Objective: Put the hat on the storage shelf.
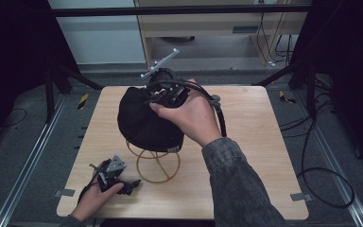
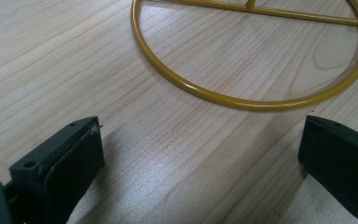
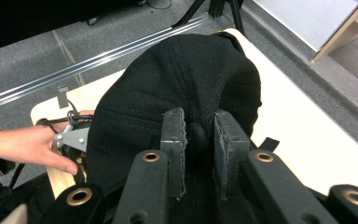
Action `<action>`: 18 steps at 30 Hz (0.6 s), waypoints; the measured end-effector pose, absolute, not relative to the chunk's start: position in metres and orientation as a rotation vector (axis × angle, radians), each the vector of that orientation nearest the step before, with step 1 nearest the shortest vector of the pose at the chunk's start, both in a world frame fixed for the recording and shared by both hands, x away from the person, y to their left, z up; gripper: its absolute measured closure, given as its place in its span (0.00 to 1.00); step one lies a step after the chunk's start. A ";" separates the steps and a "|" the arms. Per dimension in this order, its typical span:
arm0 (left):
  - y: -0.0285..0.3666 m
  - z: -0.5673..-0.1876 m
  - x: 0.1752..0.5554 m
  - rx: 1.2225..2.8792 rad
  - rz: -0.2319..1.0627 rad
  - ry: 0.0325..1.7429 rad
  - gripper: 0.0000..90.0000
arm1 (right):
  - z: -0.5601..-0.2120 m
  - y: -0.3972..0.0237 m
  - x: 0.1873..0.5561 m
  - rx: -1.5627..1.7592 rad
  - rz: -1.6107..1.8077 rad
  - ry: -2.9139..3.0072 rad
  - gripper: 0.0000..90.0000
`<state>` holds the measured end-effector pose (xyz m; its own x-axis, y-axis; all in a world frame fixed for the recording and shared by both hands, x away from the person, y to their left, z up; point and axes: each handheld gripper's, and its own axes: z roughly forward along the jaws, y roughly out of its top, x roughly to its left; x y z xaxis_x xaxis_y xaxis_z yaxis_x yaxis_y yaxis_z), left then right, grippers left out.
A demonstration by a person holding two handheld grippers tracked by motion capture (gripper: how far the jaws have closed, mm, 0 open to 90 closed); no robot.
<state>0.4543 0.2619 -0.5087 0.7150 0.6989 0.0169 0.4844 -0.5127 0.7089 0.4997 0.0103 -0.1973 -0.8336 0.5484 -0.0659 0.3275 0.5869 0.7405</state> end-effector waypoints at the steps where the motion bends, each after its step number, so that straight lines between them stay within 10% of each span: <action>1: 0.262 -0.509 0.454 2.216 0.394 0.894 0.00 | -0.198 0.011 0.499 0.719 1.090 2.535 0.85; 18: 0.262 -0.509 0.454 2.214 0.396 0.894 0.00 | -0.221 0.019 0.502 0.723 1.041 2.592 0.84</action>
